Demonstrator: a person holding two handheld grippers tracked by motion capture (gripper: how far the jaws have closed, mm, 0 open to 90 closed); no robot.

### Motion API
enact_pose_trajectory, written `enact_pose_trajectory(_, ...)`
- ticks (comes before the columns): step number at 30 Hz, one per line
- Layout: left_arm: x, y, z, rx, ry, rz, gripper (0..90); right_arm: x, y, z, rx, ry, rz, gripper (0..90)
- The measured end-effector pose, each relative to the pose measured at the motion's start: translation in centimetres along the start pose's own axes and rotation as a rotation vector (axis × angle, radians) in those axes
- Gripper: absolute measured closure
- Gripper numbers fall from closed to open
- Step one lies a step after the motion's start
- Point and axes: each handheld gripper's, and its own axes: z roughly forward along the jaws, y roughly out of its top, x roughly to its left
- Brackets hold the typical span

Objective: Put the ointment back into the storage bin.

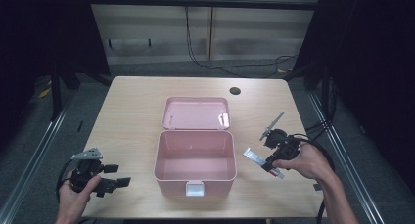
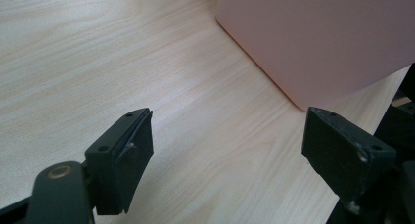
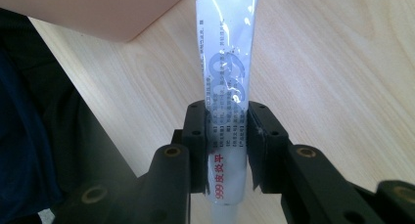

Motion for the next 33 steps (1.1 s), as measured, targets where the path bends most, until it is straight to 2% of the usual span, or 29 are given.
enact_pose_trajectory(8,0.0,0.0,0.0,0.000,0.007,0.002,19.1,0.4,0.0,-1.0,0.011,0.008,-0.061,71.8)
enact_pose_trajectory(10,0.0,0.0,0.0,0.000,0.006,0.000,19.1,0.6,0.1,-1.2,0.024,0.021,-0.052,71.9)
enact_pose_trajectory(11,0.0,0.0,0.0,-0.001,0.006,0.000,19.1,0.6,0.1,-1.4,0.030,0.012,-0.068,71.9)
enact_pose_trajectory(13,0.0,0.0,0.0,0.000,0.005,-0.001,19.1,0.7,0.2,-1.6,0.039,0.014,-0.062,71.9)
enact_pose_trajectory(14,0.0,0.0,0.0,0.000,0.003,-0.001,19.1,0.6,0.2,-1.7,0.043,0.014,-0.079,71.9)
enact_pose_trajectory(17,0.1,0.0,0.0,0.000,0.006,0.002,19.1,0.9,0.4,-2.3,0.053,0.013,-0.088,71.9)
enact_pose_trajectory(19,0.1,0.0,0.0,0.001,0.006,0.001,19.1,1.0,0.6,-2.7,0.045,0.015,-0.108,71.9)
enact_pose_trajectory(25,0.0,0.0,0.0,-0.001,0.004,-0.001,19.1,1.3,1.2,-4.3,0.023,-0.011,-0.109,71.9)
enact_pose_trajectory(28,0.0,0.0,0.0,-0.003,0.004,-0.005,19.1,1.6,1.7,-5.2,0.021,-0.020,-0.124,71.9)
enact_pose_trajectory(31,0.0,0.0,0.0,-0.003,0.004,-0.004,19.1,1.9,2.0,-5.5,0.022,-0.022,-0.131,71.9)
enact_pose_trajectory(33,0.0,0.0,-0.1,-0.004,0.004,-0.005,19.1,2.1,2.4,-5.7,0.020,-0.021,-0.154,71.9)
